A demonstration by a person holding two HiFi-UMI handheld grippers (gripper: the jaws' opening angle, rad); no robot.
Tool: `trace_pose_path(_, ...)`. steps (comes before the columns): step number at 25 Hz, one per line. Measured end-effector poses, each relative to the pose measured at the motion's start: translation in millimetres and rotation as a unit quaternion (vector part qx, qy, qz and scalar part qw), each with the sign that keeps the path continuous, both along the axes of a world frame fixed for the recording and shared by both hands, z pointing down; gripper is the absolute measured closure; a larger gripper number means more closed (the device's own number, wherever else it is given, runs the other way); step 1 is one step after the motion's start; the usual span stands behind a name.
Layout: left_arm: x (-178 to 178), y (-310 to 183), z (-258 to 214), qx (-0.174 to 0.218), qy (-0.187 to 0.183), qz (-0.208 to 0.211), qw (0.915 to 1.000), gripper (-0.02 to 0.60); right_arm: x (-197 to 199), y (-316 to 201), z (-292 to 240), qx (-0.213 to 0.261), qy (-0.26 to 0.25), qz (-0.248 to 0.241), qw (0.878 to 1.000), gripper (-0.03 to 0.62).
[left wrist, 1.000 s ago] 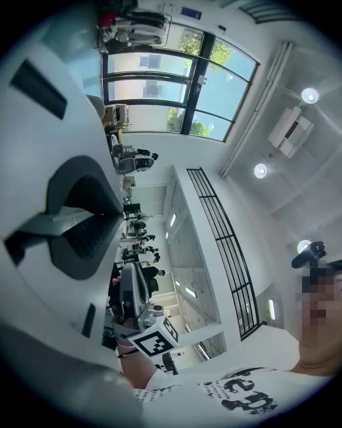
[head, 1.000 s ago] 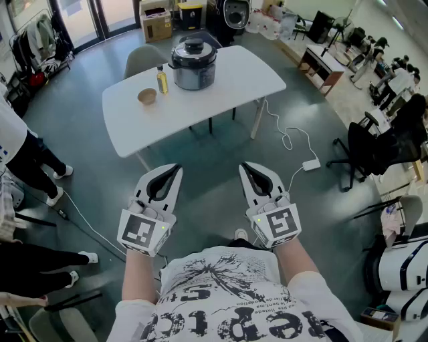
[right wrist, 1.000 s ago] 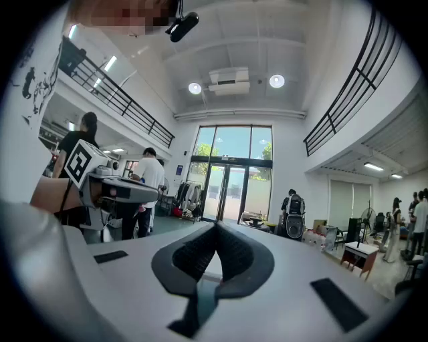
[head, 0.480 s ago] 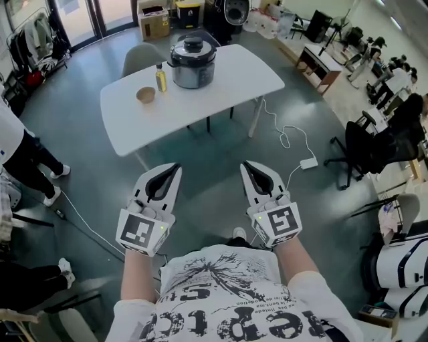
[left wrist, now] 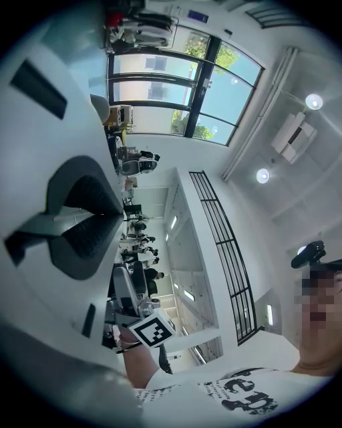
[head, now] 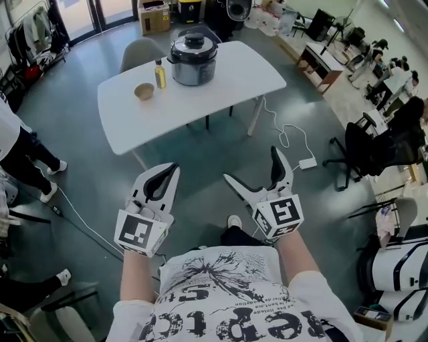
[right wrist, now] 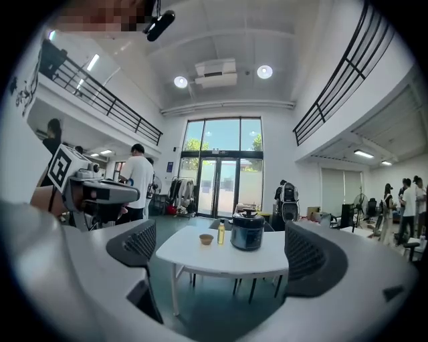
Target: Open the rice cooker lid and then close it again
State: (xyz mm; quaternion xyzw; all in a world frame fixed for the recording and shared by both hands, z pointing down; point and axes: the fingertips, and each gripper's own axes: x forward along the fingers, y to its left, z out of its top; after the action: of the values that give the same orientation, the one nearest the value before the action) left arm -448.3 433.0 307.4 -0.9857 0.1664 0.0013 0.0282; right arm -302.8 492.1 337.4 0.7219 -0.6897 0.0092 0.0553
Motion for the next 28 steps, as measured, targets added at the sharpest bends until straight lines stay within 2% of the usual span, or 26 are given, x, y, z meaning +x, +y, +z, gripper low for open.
trace_pose_path(5, 19.7, -24.0, 7.0, 0.003, -0.005, -0.020, 0.9998, 0.569, 21.6, -31.7, 5.9, 0.003, -0.004, -0.024, 1.000, -0.003)
trace_pose_path(9, 52.9, -51.0, 10.2, 0.009, -0.009, -0.043, 0.9990, 0.569, 51.1, -69.2, 11.0, 0.005, -0.002, -0.059, 0.998, -0.003)
trace_pose_path(17, 170.2, -130.7, 9.7, 0.014, -0.008, -0.104, 0.9944, 0.569, 167.2, -173.7, 10.5, 0.004, -0.003, -0.133, 0.991, -0.003)
trace_pose_path(21, 236.5, -180.0, 0.3, 0.019, 0.005, -0.134, 0.9908, 0.569, 221.9, -230.2, 5.7, -0.006, 0.011, -0.179, 0.984, -0.001)
trace_pose_path(24, 287.1, -207.4, 4.1, 0.022, 0.000, -0.150, 0.9884, 0.569, 260.6, -264.3, 9.4, -0.015, 0.021, -0.214, 0.977, -0.001)
trace_pose_path(28, 324.9, -249.6, 11.5, 0.014, -0.004, -0.180, 0.9836, 0.569, 295.4, -310.8, 15.1, -0.021, 0.020, -0.245, 0.969, 0.000)
